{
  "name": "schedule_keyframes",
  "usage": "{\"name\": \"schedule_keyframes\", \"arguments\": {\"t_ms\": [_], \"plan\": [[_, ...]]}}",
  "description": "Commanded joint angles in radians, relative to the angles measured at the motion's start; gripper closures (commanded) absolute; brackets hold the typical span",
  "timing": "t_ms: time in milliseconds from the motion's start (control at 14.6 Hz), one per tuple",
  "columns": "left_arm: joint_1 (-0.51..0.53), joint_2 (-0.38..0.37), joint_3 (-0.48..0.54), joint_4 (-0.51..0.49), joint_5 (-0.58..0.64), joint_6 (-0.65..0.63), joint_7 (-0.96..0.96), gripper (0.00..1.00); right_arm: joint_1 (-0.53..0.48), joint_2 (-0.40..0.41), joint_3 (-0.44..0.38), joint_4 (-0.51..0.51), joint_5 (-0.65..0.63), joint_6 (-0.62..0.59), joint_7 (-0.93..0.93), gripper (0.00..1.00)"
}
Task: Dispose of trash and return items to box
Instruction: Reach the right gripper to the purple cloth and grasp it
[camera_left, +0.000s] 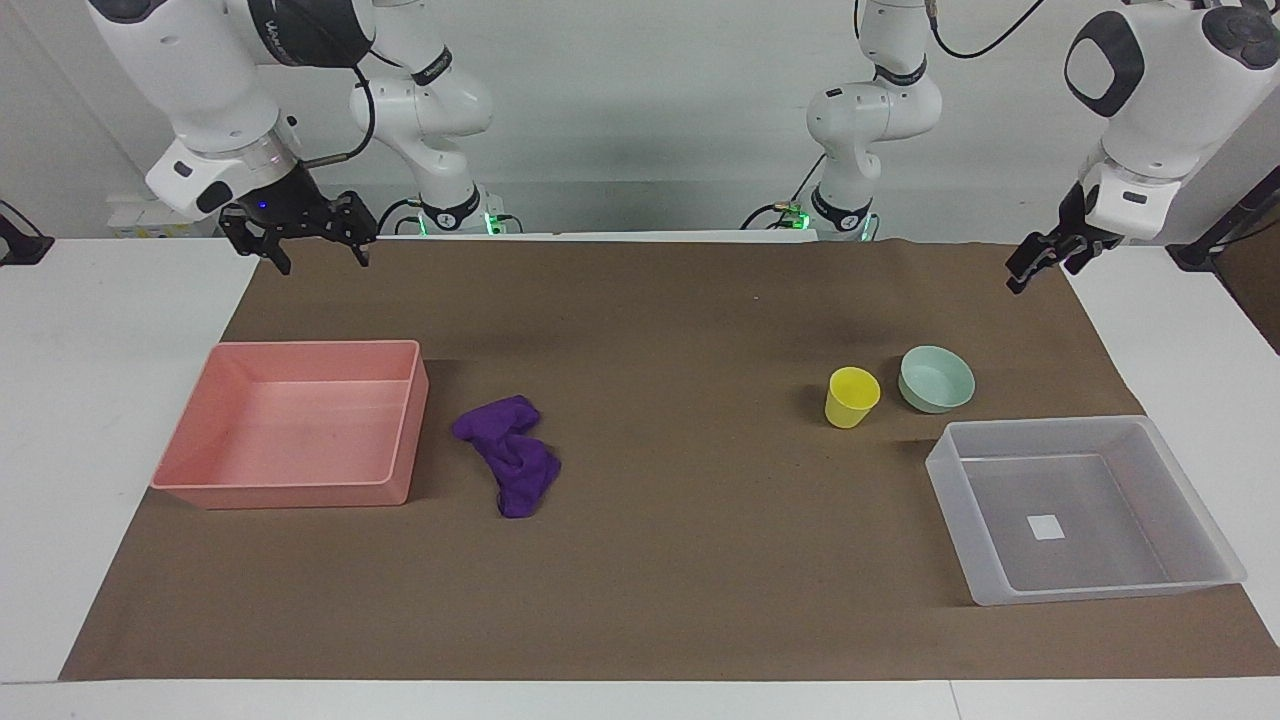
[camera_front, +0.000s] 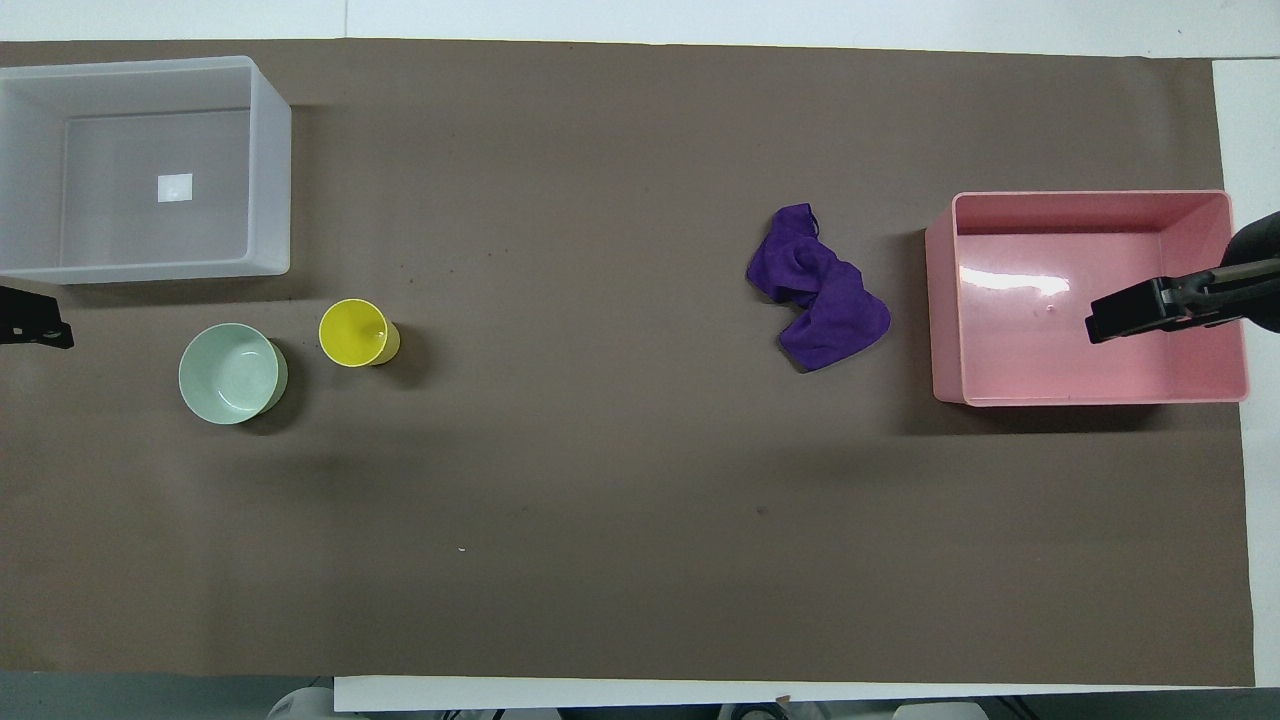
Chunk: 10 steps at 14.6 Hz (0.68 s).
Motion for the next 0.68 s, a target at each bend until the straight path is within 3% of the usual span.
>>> {"name": "schedule_keyframes", "arguments": {"t_ms": [0,137,274,411,616], "plan": [[0.000,0.009,0.004,0.023,-0.011,-0.026,0.010,0.00,-0.007,-0.007,0.006,-0.017,0.005,0.021,0.018,0.00],[0.000,0.009,0.004,0.023,-0.011,-0.026,0.010,0.00,-0.012,-0.010,0.006,-0.028,0.006,0.029,0.025,0.00],[0.000,0.009,0.004,0.023,-0.011,-0.026,0.010,0.00,0.006,0.013,0.012,-0.029,0.011,0.110,0.025,0.00],[0.000,0.009,0.004,0.023,-0.011,-0.026,0.010,0.00,0.060,0.092,0.012,-0.020,0.054,0.148,0.030,0.00],[0.000,0.009,0.004,0.023,-0.011,-0.026,0.010,0.00,0.135,0.201,0.017,-0.021,0.071,0.300,0.032,0.00]]}}
